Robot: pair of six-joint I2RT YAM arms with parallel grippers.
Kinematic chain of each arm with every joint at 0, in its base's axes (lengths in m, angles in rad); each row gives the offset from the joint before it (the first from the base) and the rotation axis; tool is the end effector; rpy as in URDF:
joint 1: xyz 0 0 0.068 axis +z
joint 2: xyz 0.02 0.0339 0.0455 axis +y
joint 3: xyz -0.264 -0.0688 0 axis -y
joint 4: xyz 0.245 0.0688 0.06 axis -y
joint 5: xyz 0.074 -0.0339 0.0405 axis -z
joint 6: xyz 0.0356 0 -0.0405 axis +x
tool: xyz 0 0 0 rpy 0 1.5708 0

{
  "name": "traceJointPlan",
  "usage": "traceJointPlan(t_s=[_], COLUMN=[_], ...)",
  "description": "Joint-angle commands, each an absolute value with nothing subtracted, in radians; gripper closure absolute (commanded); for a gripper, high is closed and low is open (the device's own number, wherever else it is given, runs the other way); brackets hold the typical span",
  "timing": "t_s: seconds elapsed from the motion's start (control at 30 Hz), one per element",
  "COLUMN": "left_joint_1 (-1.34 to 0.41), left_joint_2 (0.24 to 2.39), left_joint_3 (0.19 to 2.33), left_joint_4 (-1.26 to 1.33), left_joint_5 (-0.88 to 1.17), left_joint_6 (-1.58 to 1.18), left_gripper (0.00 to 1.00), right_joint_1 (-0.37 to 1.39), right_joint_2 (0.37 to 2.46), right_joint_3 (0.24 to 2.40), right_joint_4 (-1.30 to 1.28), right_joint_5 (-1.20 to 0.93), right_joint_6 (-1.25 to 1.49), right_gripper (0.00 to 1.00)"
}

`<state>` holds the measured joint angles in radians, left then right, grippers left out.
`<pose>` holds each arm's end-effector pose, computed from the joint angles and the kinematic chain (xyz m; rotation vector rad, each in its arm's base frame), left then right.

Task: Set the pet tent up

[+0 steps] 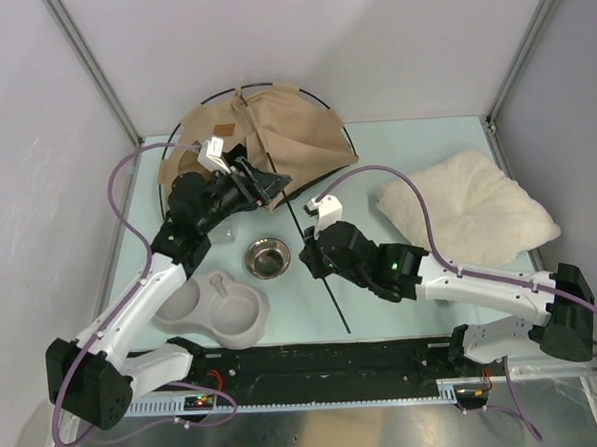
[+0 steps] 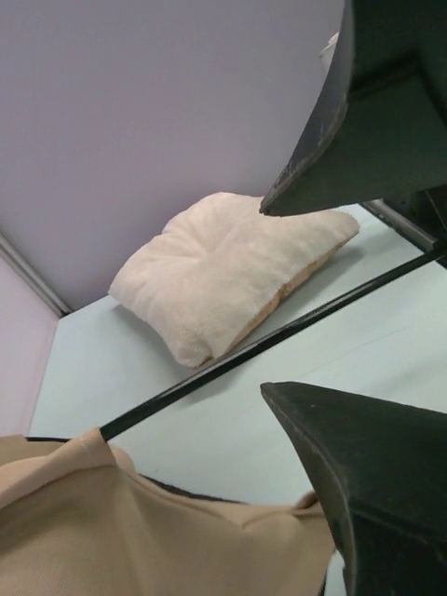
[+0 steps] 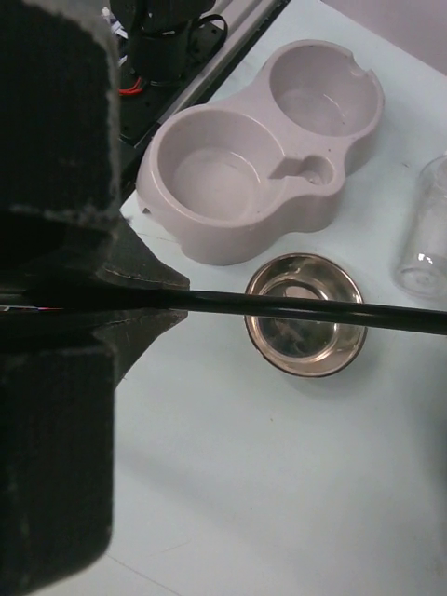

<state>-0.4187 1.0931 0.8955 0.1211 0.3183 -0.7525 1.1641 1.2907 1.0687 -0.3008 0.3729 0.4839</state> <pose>0.2313 -0.1151 0.3504 -0.0343 1.7747 -1.1337 0.1274 0.2631 0.3183 -0.4852 2.0581 0.6221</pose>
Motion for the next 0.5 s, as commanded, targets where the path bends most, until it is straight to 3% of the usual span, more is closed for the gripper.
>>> traceJointPlan(t_s=[0.0, 0.13, 0.2, 0.33, 0.47], left_joint_1=[-0.439, -0.453, -0.456, -0.457, -0.457], left_joint_2=[1.156, 1.192, 1.198, 1.204, 1.215], left_joint_3=[0.892, 0.908, 0.914, 0.924, 0.938], left_joint_4=[0.176, 0.176, 0.176, 0.176, 0.176], left_joint_5=[0.338, 0.346, 0.347, 0.342, 0.339], left_joint_6=[-0.873, -0.891, -0.892, -0.891, -0.9], left_gripper=[0.34, 0.58, 0.71, 0.94, 0.99], right_joint_1=[1.179, 1.179, 1.177, 1.155, 1.119], right_joint_2=[1.295, 1.297, 1.299, 1.284, 1.266], right_joint_3=[1.115, 1.116, 1.117, 1.116, 1.116], right_joint_4=[-0.218, -0.216, -0.222, -0.264, -0.333], right_joint_5=[0.317, 0.291, 0.264, 0.179, 0.047], right_joint_6=[0.432, 0.418, 0.411, 0.407, 0.385], right_gripper=[0.94, 0.93, 0.83, 0.51, 0.2])
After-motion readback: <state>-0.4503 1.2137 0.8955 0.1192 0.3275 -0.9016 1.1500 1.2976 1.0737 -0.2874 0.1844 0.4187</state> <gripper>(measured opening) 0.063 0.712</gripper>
